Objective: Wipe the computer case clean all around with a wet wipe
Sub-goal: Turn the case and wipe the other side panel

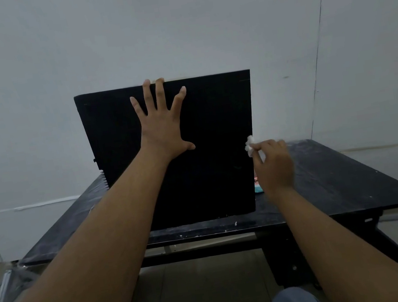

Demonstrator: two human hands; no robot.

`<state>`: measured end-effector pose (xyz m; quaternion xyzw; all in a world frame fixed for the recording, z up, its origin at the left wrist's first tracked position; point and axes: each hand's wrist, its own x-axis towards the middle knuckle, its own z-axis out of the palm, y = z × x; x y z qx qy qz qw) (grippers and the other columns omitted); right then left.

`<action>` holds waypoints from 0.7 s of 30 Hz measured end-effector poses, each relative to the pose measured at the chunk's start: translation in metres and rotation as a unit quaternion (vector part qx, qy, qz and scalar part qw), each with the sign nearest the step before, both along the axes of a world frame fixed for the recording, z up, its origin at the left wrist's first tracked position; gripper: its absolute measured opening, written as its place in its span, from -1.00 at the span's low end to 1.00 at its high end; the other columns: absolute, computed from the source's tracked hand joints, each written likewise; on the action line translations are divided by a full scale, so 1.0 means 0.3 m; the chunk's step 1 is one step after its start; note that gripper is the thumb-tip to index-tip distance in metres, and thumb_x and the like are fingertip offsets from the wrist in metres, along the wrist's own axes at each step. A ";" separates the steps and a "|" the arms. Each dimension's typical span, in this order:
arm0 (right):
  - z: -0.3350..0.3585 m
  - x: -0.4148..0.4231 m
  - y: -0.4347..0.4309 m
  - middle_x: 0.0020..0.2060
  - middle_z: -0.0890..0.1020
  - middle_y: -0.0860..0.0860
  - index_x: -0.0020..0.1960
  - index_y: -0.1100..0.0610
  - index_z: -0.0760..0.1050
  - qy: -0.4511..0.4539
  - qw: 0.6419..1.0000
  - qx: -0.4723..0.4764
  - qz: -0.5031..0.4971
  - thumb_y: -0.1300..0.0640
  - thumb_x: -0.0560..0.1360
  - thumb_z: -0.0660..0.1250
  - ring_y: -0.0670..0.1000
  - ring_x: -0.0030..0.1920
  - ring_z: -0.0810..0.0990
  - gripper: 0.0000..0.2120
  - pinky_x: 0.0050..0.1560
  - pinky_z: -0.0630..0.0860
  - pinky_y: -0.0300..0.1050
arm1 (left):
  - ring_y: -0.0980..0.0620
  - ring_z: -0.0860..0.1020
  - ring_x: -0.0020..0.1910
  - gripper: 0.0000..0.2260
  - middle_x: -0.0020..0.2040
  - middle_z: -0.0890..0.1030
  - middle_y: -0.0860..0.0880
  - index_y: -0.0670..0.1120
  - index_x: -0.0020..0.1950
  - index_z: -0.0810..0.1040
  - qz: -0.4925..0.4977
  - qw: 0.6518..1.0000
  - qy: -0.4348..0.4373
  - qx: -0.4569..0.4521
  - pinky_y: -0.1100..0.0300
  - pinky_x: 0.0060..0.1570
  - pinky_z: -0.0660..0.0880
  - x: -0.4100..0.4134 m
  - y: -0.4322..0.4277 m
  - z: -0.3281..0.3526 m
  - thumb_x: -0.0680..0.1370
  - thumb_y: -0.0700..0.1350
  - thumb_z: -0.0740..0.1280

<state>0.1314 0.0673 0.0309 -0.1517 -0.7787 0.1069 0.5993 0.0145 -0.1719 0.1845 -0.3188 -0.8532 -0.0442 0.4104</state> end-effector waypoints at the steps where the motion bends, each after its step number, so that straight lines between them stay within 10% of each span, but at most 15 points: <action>1: -0.019 0.004 -0.011 -0.11 0.68 0.07 0.00 0.18 0.68 0.006 1.000 -0.017 -0.003 0.24 0.56 0.49 0.10 -0.06 0.57 -0.97 -0.14 0.55 0.02 | -0.42 -0.24 0.67 0.32 0.71 -0.14 -0.25 0.14 0.70 -0.05 0.000 1.000 0.001 0.000 -0.62 0.49 -0.08 0.000 -0.002 -0.001 0.15 0.45 0.63; 8: -0.065 0.006 -0.023 -0.22 0.63 0.08 -0.12 0.18 0.61 -0.073 0.993 0.082 -0.040 0.31 0.52 0.43 0.14 -0.22 0.55 -0.93 -0.29 0.40 -0.04 | -0.42 -0.24 0.67 0.31 0.71 -0.13 -0.25 0.13 0.69 -0.04 -0.005 1.000 0.002 0.002 -0.62 0.49 -0.10 0.000 -0.001 -0.001 0.15 0.44 0.64; 14: 0.160 -0.034 -0.040 -0.10 0.68 0.06 0.02 0.14 0.67 0.018 0.999 0.018 -0.039 0.21 0.60 0.44 0.10 -0.09 0.58 -0.97 -0.23 0.53 0.01 | -0.42 -0.22 0.67 0.30 0.71 -0.12 -0.24 0.13 0.69 0.00 -0.015 1.000 0.002 0.006 -0.62 0.49 -0.10 -0.004 -0.006 -0.007 0.14 0.43 0.64; 21: -0.124 -0.022 -0.112 -0.10 0.69 -0.04 0.09 0.07 0.63 -0.056 0.989 -0.085 0.106 0.12 0.66 0.38 -0.07 -0.13 0.65 -0.93 -0.08 0.65 -0.03 | -0.41 -0.21 0.68 0.30 0.72 -0.10 -0.24 0.13 0.70 0.00 -0.016 1.000 0.010 0.009 -0.62 0.50 -0.07 -0.005 -0.011 -0.008 0.15 0.43 0.64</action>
